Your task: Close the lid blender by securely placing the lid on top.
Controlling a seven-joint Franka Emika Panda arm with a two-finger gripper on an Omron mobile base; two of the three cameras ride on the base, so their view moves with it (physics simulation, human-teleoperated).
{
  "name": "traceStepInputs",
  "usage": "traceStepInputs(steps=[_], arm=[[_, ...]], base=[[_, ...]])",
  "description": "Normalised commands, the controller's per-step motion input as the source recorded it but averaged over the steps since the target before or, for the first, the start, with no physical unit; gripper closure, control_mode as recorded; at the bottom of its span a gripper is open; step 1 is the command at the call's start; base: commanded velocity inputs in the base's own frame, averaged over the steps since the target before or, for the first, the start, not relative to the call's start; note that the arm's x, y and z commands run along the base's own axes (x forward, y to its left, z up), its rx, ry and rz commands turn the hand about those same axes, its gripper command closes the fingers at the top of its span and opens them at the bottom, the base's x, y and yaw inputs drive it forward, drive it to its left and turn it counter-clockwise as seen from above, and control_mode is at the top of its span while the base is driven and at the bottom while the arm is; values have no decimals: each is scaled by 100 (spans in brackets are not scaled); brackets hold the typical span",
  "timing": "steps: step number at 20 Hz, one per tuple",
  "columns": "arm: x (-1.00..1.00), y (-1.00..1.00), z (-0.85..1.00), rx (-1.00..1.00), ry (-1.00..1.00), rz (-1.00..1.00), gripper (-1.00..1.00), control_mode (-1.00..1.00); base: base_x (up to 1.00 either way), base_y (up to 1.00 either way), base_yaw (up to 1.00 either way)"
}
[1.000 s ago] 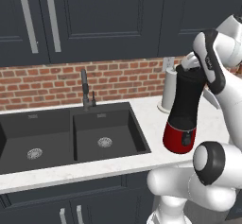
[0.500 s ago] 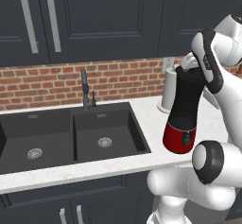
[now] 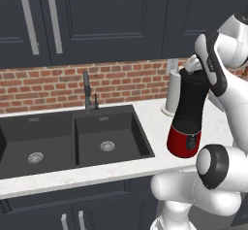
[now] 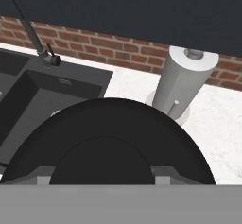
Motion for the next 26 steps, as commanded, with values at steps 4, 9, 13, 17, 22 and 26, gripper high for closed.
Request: traceStepInputs(steps=[4,9,13,17,22,26], arm=[[0,3,-30,-2,0,0,100,-100],[0,9,-36,-2,0,0,100,-100],[0,21,-49,-3,0,0,100,-100],[0,31,-52,-4,0,0,100,-100],[0,29,-55,-4,0,0,100,-100],[-1,19,-58,-4,0,0,100,-100]], base=[[0,0,0],[0,0,0],[0,0,0],[0,0,0],[0,0,0],[0,0,0]])
